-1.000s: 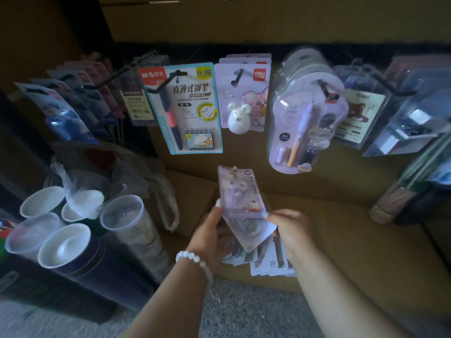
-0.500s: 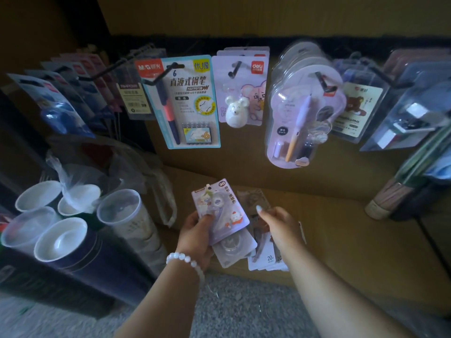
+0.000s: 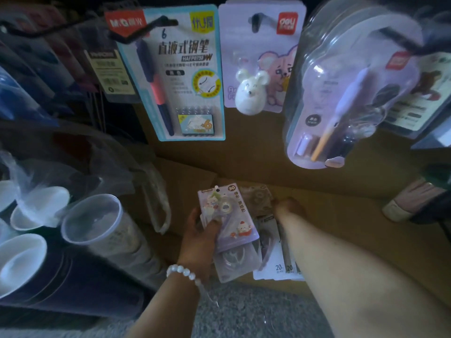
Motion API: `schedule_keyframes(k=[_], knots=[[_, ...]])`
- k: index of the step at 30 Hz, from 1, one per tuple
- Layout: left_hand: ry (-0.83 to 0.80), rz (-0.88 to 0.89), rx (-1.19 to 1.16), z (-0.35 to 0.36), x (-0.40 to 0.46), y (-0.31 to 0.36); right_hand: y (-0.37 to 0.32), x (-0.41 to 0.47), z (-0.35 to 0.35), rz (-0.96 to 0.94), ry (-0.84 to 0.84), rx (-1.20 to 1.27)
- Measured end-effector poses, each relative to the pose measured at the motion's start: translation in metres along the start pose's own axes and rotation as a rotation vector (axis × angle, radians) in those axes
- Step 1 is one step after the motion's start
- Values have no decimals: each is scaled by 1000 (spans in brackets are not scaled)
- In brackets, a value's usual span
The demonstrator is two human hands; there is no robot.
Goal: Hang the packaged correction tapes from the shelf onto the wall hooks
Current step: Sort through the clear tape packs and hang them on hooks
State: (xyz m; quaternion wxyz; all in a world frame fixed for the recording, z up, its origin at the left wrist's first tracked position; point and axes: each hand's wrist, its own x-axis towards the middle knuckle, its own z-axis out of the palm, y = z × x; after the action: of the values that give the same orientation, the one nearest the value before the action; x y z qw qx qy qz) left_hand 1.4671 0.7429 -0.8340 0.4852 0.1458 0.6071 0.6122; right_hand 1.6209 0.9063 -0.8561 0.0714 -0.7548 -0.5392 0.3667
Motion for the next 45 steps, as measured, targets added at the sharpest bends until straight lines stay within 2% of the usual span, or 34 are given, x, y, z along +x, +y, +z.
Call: schedule_keyframes(k=[4,8,19,25,36,39,45], knots=[[12,-5,-6,3,4,-3,0,7,2,-30,8,85],[32,-18,11,6,1,2,-4,-3,-6,-62,153,424],[47,-18,120,11,-44,23,7,-98,-30,-48,216,1101],[65,-22,47,13,-73,38,22,-165,-40,-183,104,1016],[-77,18,-128,11,-158,97,15,-266,-80,-431,115,875],[-169,67,-119,11,-181,118,9,-281,-94,-448,36,896],[-268,221,-112,18,-230,158,-15,-307,-125,-522,-228,897]])
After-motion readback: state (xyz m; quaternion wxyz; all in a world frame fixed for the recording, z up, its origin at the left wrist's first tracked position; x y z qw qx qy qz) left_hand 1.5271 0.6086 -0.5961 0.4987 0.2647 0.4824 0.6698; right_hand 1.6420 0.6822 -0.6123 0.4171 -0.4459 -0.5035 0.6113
